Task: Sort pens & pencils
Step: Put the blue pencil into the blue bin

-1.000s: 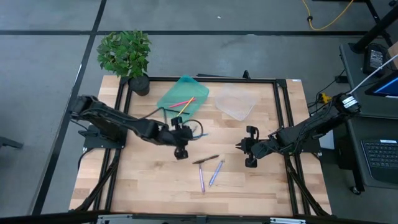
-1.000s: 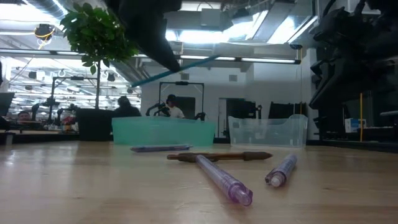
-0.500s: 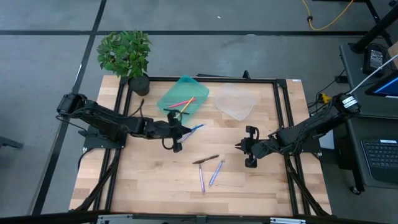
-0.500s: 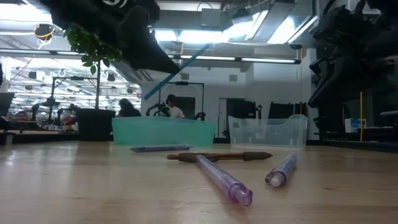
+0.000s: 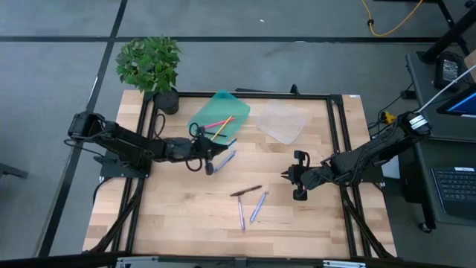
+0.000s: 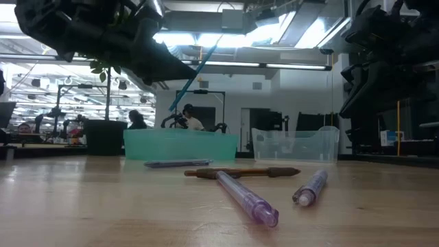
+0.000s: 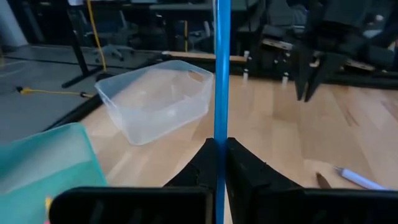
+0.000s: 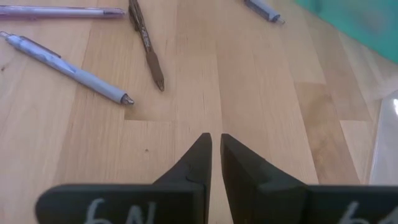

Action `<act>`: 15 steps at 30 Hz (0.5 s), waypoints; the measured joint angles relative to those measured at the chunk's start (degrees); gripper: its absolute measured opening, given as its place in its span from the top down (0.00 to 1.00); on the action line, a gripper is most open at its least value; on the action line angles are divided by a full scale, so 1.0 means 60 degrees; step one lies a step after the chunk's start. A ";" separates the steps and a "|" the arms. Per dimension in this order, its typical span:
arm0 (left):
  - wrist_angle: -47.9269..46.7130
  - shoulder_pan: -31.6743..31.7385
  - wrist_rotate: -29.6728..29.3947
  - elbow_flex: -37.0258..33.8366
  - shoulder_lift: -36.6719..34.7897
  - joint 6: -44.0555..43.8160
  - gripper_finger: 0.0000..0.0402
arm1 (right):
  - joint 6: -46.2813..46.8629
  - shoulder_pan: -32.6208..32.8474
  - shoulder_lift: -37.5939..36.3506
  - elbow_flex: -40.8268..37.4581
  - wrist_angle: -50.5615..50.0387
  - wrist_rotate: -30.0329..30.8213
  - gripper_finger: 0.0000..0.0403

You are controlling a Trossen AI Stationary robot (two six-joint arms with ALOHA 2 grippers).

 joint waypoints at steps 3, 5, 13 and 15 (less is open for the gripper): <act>0.0157 0.0210 -0.0085 -0.0009 0.0000 0.0002 0.98 | -0.0004 0.0000 0.0000 0.0000 0.0014 0.0113 0.91; 0.0158 0.0372 -0.0345 -0.0009 0.0000 0.0001 0.98 | -0.0004 0.0000 0.0000 0.0000 0.0018 0.0296 0.91; 0.0157 0.1061 -0.1558 -0.0009 0.0004 0.0000 0.98 | -0.0004 0.0000 0.0000 0.0000 0.0029 0.0489 0.91; 0.0157 0.1255 -0.1581 -0.0009 0.0004 0.0000 0.98 | -0.0004 0.0000 0.0000 0.0000 0.0029 0.0493 0.91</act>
